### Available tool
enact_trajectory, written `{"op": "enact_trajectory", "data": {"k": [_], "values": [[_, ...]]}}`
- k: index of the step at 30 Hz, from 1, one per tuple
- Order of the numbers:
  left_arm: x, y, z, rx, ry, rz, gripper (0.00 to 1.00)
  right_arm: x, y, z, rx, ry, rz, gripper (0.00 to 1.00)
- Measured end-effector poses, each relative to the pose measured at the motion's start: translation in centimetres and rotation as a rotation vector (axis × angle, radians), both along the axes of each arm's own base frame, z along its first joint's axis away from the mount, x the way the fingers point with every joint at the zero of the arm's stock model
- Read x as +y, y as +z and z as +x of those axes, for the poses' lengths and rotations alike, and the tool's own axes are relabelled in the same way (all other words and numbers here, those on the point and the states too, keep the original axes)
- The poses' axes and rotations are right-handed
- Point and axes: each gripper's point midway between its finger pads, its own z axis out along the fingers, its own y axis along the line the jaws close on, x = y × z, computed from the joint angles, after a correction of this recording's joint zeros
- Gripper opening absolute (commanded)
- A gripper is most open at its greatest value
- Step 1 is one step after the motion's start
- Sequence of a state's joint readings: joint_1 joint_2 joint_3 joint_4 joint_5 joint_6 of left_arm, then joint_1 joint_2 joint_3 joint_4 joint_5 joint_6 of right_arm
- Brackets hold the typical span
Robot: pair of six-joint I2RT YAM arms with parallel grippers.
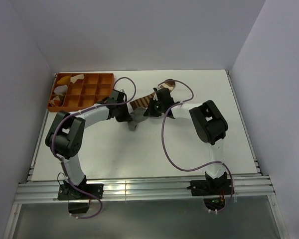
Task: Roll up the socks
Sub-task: Roll the sock at the center of the board.
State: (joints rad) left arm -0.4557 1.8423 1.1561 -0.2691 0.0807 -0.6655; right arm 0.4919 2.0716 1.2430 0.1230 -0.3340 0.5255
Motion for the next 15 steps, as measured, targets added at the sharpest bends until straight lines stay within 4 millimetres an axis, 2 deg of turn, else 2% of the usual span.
{"op": "enact_trajectory", "data": {"k": [4,6,12,15], "values": [[0.4,0.0,0.0,0.003,0.014,-0.018,0.00,-0.4,-0.3,-0.1,0.003,-0.015,0.021,0.00],[0.6,0.0,0.0,0.009,0.024,-0.022,0.00,-0.9,-0.4,-0.9,0.003,-0.023,0.029,0.00],[1.1,0.1,-0.5,0.053,0.042,-0.007,0.00,-2.5,0.0,-5.6,0.049,-0.055,0.050,0.00],[1.0,0.1,-0.8,0.085,0.041,0.019,0.00,-2.3,1.0,-7.0,0.043,-0.062,0.065,0.00]]}}
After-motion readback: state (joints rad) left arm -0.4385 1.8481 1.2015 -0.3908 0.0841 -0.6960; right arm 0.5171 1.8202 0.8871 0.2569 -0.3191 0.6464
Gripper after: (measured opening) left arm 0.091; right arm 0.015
